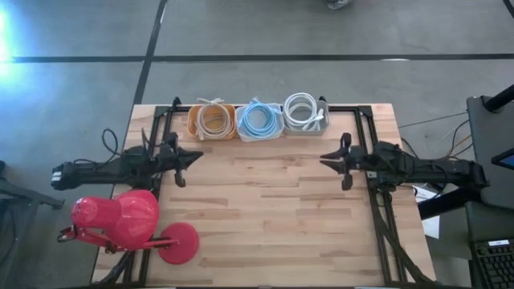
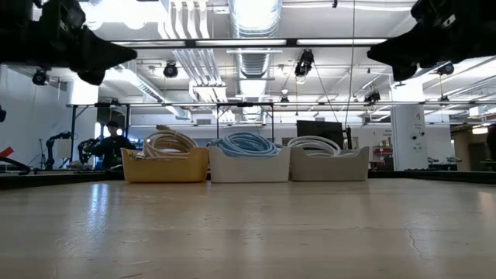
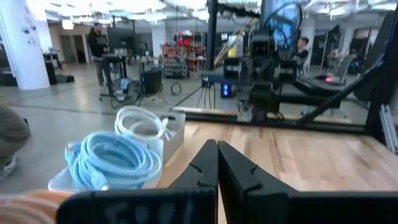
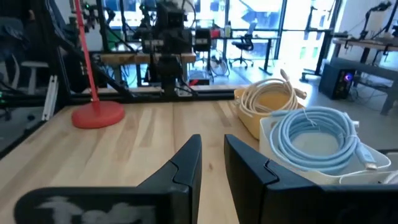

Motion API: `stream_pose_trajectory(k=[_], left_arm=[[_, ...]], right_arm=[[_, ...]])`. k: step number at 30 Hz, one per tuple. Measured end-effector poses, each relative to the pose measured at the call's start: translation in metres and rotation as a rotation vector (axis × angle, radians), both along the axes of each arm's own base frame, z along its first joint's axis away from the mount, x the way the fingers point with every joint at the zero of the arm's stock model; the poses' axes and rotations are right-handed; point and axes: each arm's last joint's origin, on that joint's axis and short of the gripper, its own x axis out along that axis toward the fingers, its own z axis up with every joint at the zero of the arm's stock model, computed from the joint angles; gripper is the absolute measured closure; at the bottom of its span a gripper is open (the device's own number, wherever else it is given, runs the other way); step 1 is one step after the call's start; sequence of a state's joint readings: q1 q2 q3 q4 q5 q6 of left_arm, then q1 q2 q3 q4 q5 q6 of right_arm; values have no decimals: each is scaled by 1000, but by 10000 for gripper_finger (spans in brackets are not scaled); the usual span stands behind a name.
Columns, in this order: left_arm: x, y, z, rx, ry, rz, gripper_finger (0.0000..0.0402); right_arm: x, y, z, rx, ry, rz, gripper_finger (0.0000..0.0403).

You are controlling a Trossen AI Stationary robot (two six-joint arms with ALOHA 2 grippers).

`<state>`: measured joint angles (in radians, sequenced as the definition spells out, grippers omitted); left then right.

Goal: Sort HDMI cables
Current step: Return to Home Position

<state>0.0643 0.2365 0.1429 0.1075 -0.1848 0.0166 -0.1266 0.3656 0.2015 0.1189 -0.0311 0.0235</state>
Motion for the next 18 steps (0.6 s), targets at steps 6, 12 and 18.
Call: stream_pose_trajectory(k=[6, 12, 18], left_arm=[[-8, 0, -9, 7, -12, 0, 399], [-18, -1, -8, 17, -31, 0, 399], [-18, -1, -14, 18, -18, -1, 399]], right_arm=[[-12, 2, -7, -5, -43, 7, 344], [-22, 4, -10, -12, -98, 31, 344], [-26, 5, -20, -14, -130, 58, 344]])
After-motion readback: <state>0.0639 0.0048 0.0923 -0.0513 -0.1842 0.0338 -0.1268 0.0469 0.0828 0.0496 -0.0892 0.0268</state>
